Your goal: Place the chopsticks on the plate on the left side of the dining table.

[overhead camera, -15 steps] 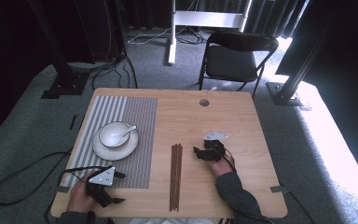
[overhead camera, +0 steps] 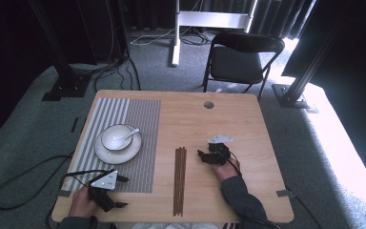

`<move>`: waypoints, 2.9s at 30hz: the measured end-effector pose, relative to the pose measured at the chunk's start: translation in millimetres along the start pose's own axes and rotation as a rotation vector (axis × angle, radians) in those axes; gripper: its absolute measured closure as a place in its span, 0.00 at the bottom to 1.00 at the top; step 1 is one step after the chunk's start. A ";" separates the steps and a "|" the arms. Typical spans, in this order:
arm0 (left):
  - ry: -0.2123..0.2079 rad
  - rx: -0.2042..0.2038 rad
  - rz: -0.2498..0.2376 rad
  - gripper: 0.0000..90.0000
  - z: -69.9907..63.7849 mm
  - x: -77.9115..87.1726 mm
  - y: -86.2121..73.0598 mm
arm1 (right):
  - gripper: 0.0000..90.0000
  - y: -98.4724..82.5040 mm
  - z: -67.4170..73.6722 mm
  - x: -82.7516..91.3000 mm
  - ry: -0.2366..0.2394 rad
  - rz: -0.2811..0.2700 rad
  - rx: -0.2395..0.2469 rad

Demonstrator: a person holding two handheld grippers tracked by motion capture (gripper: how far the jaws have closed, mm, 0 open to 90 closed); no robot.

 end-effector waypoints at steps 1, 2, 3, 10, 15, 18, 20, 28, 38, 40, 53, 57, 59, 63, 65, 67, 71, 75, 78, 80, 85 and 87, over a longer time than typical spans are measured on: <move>0.000 0.000 0.000 0.13 0.0 0.0 0.0 | 0.41 0.0 0.0 0.0 0.000 0.000 0.000; 0.000 0.000 0.000 0.13 0.0 0.0 0.0 | 0.41 0.0 0.0 0.0 0.000 0.000 0.000; 0.000 0.000 0.000 0.13 0.0 0.0 0.0 | 0.41 0.0 0.0 0.1 0.000 0.000 0.000; 0.000 0.000 0.000 0.13 0.0 0.0 0.0 | 0.42 -0.1 0.3 0.4 0.001 -0.001 0.001; 0.000 0.000 0.000 0.13 0.0 0.0 0.0 | 0.42 -0.1 0.2 0.4 0.001 -0.001 0.001; 0.000 0.000 0.000 0.13 0.0 0.0 0.0 | 0.43 0.0 0.4 0.5 0.001 -0.001 0.002; 0.000 0.000 0.000 0.13 0.0 0.0 0.0 | 0.45 0.0 1.2 0.8 0.005 -0.006 0.008; 0.000 0.001 0.000 0.13 0.0 0.0 0.0 | 0.46 1.7 6.8 3.6 0.018 -0.017 0.041; 0.000 0.001 0.000 0.13 0.0 0.0 0.0 | 0.50 5.6 9.0 12.8 0.046 -0.041 0.038; 0.000 0.001 0.000 0.13 0.0 0.0 0.0 | 0.50 6.1 9.9 14.0 0.050 -0.042 0.043; 0.000 0.001 0.000 0.13 0.0 0.0 0.0 | 0.51 11.5 21.1 19.6 0.081 -0.053 0.095; 0.000 0.001 0.000 0.13 0.0 0.0 0.0 | 0.51 12.4 22.8 21.2 0.084 -0.057 0.103; 0.000 0.001 0.000 0.13 0.0 0.0 0.0 | 0.51 13.6 25.1 23.1 0.088 -0.063 0.111; 0.000 0.001 0.000 0.13 0.0 0.0 0.0 | 0.51 14.7 28.0 24.9 0.092 -0.064 0.119; 0.000 0.001 0.000 0.13 0.0 0.0 0.0 | 0.51 15.5 29.9 25.7 0.096 -0.067 0.125; 0.000 0.001 0.000 0.13 0.0 0.0 0.0 | 0.51 16.1 31.1 26.6 0.096 -0.068 0.130; 0.000 0.001 0.000 0.13 0.0 0.0 0.0 | 0.51 17.1 33.5 28.1 0.101 -0.070 0.137; 0.000 0.001 0.000 0.13 0.0 0.0 0.0 | 0.51 17.2 35.7 28.8 0.107 -0.068 0.144; 0.000 0.001 0.000 0.13 0.0 0.0 0.0 | 0.51 18.4 38.2 30.0 0.117 -0.074 0.146; 0.000 0.001 0.000 0.13 0.0 0.0 0.0 | 0.51 18.8 39.7 31.1 0.121 -0.075 0.150; 0.000 0.001 0.000 0.13 0.0 0.0 0.0 | 0.51 18.8 41.3 32.6 0.124 -0.076 0.159; 0.000 0.001 0.000 0.13 0.0 0.0 0.0 | 0.51 18.7 41.5 32.8 0.124 -0.076 0.163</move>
Point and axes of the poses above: each handheld gripper's, and its own axes: x roughly backward along the jaws, y roughly out of its top, z roughly to its left, the point moved 4 cm from there along -x, roughly forward along the jaws, and after that the axes turned 12 degrees about x, right-handed, at the moved point
